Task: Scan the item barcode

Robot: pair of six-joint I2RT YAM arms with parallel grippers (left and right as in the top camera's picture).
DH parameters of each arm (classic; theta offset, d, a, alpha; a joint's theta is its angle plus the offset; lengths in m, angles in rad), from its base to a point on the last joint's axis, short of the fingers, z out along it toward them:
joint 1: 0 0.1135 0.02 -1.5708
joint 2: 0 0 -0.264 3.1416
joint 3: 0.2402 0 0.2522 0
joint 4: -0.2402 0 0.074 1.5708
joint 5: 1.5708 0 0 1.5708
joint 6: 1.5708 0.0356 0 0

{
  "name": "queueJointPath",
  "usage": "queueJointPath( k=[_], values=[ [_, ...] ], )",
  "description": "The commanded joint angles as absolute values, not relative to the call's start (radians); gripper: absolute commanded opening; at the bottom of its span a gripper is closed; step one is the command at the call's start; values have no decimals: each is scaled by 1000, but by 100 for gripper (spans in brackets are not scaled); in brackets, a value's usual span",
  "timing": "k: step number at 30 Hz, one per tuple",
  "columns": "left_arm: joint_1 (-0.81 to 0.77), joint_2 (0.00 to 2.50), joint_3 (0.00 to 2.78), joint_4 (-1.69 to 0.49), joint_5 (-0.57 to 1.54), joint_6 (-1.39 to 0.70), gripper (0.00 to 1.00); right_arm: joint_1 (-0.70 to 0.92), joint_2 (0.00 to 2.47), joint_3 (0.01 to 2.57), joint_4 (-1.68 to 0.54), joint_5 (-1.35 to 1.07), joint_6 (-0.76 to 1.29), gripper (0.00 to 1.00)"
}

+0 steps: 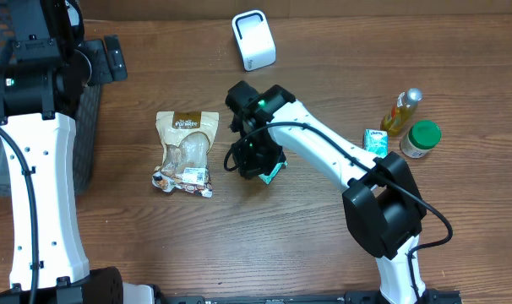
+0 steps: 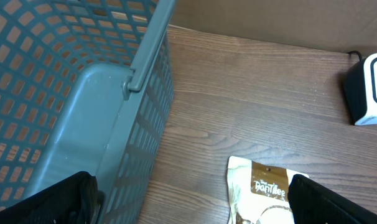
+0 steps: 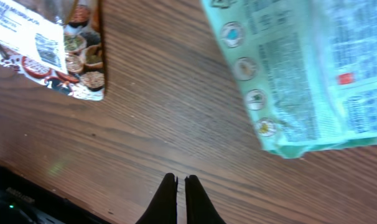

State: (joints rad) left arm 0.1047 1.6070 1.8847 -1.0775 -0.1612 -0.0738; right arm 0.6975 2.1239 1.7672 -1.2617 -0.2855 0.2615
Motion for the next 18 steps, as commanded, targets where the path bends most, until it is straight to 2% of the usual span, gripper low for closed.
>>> queueJointPath(
  k=[1,18],
  values=[
    [102,1610,1885,-1074,-160,-59,100,718,2136,1786,-1248,-294,261,4],
    [102,1610,1885,-1074,-160,-59,99,768,2137,1786,-1222,-294,261,4]
  ],
)
